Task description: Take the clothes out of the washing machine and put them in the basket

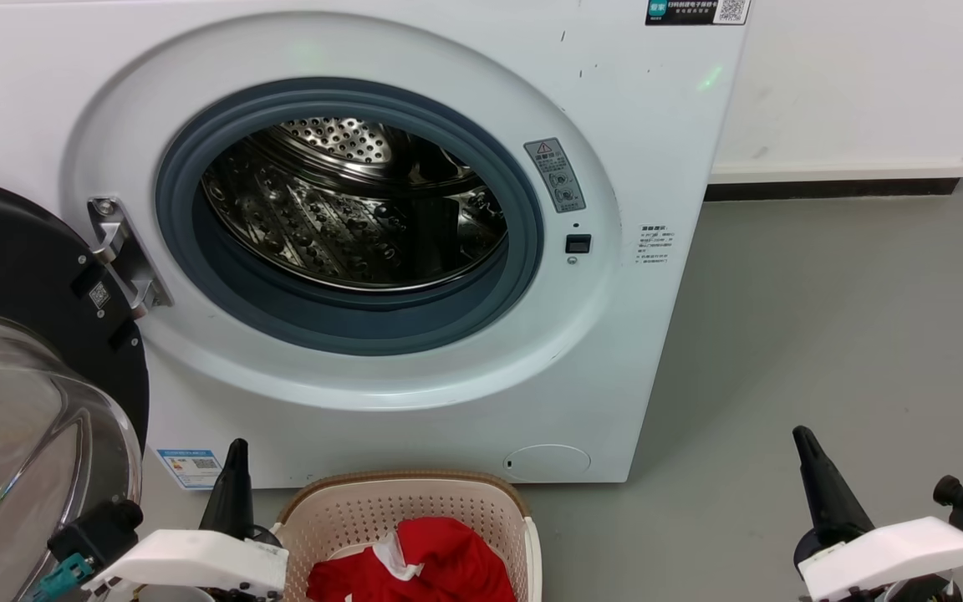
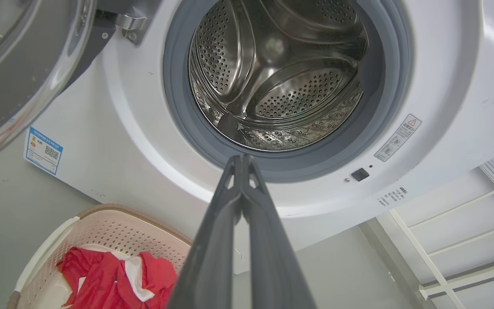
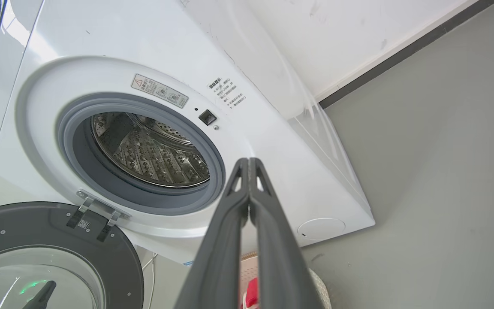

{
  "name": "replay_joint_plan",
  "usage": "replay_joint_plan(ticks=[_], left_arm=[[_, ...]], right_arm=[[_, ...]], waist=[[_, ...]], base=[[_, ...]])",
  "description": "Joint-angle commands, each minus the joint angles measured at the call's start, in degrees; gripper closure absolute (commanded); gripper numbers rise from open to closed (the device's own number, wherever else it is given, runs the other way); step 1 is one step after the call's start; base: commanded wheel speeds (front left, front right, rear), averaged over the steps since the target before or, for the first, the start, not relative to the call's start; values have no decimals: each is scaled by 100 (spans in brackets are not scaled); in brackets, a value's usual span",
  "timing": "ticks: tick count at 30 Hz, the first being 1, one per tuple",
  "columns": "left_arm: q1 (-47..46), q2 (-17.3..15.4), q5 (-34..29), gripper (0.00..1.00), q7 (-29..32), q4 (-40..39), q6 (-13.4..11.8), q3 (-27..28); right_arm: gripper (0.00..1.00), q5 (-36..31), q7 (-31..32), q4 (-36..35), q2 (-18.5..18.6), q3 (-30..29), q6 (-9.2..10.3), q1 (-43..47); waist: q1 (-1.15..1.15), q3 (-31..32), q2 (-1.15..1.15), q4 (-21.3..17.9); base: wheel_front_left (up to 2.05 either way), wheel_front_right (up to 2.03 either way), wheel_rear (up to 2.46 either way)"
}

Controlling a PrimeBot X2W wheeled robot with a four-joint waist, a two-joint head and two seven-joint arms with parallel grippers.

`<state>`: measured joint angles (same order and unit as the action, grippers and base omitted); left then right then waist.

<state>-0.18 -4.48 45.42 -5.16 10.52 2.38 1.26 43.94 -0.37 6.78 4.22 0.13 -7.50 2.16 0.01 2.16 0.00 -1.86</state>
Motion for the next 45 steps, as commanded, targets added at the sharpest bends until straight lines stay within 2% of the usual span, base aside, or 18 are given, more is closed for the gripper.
replay_joint_plan(ticks=[1,22,45], left_arm=[[-162,6,215,100,48,-43,39,53],[-340,57,1792,100,453,95,217,228],[-476,104,3079,100,774,212,353,371]], right_arm=[[100,243,23,-25,46,-24,0,-196],[100,1954,179,231,64,-146,0,-432],[100,3316,323,447,54,-277,0,-621]], waist=[[0,-5,0,4],[0,-68,0,54],[-1,-130,0,104]], base=[[0,0,0],[0,0,0],[0,0,0]])
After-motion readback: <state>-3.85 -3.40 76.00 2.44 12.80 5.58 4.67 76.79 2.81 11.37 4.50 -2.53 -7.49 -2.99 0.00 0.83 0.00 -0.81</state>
